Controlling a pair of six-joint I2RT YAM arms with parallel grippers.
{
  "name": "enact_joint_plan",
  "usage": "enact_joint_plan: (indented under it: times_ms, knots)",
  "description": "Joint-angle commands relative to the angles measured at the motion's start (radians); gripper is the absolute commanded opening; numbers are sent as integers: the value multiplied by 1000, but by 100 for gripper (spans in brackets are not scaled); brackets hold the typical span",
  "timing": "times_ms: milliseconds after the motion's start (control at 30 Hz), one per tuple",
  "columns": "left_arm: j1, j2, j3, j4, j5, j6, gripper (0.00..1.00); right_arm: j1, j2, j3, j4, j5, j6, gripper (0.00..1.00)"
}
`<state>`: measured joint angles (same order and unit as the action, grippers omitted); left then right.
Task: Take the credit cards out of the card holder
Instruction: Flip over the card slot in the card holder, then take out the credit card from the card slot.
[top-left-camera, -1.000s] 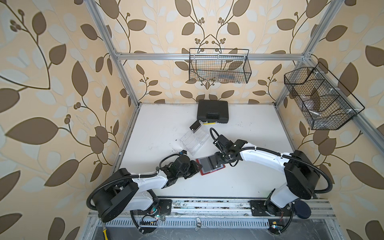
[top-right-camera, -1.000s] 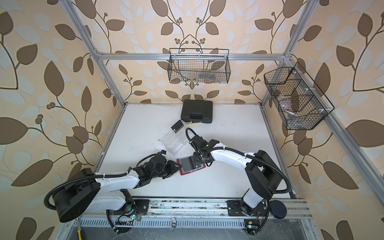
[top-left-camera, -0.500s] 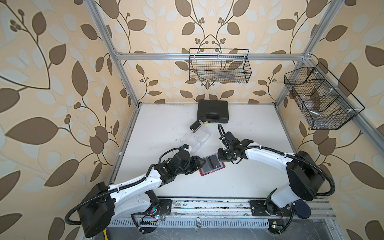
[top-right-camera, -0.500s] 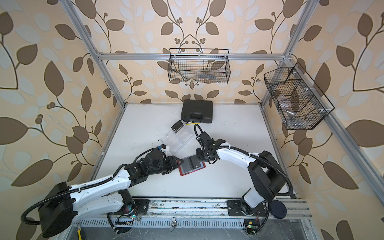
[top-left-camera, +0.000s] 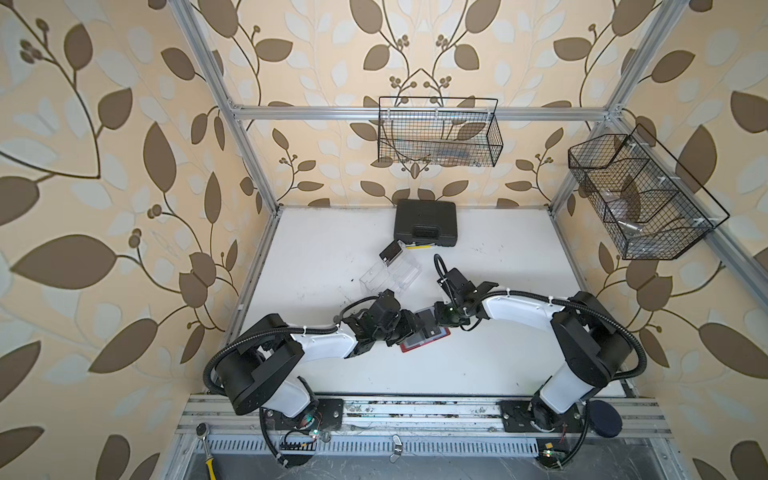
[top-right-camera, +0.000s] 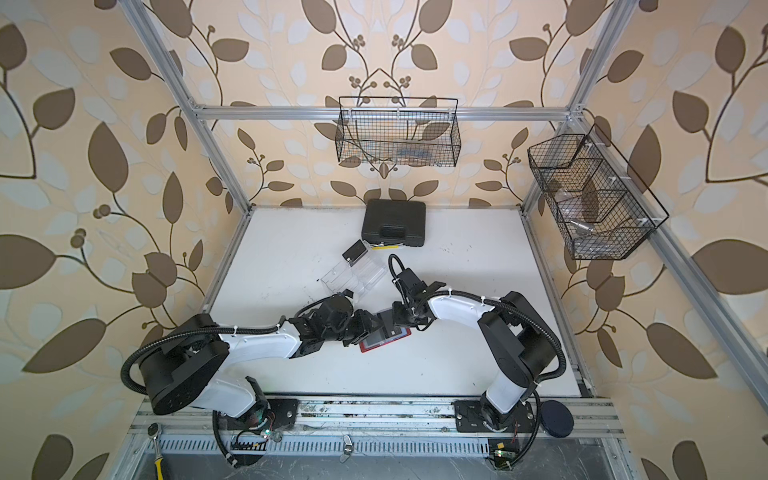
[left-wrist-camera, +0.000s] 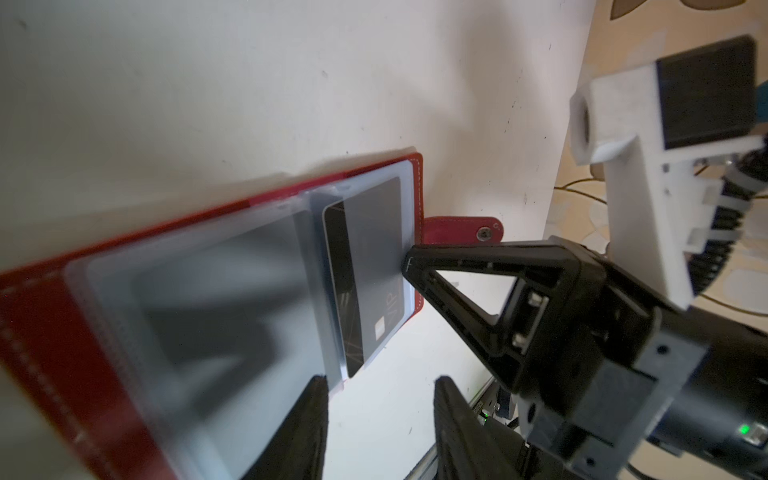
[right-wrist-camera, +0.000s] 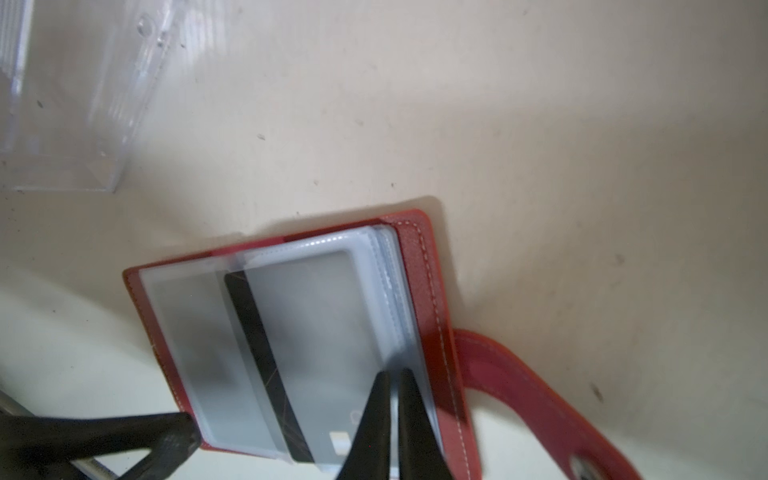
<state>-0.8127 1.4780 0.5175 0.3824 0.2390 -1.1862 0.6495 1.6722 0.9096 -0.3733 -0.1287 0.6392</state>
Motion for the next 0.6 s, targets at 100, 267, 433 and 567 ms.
enact_joint_plan:
  times_ms: [100,267,433,567]
  knots:
    - [-8,31,-59,126,-25,-41,40,7,35,-44,36,-23,17,7]
    - [-8,50,-89,195,-32,-49,35,10,34,-65,46,-33,23,6]
    - [-8,78,-103,239,-36,-57,30,17,32,-80,52,-37,27,5]
    - [-8,82,-112,248,-51,-59,27,22,27,-88,50,-37,29,5]
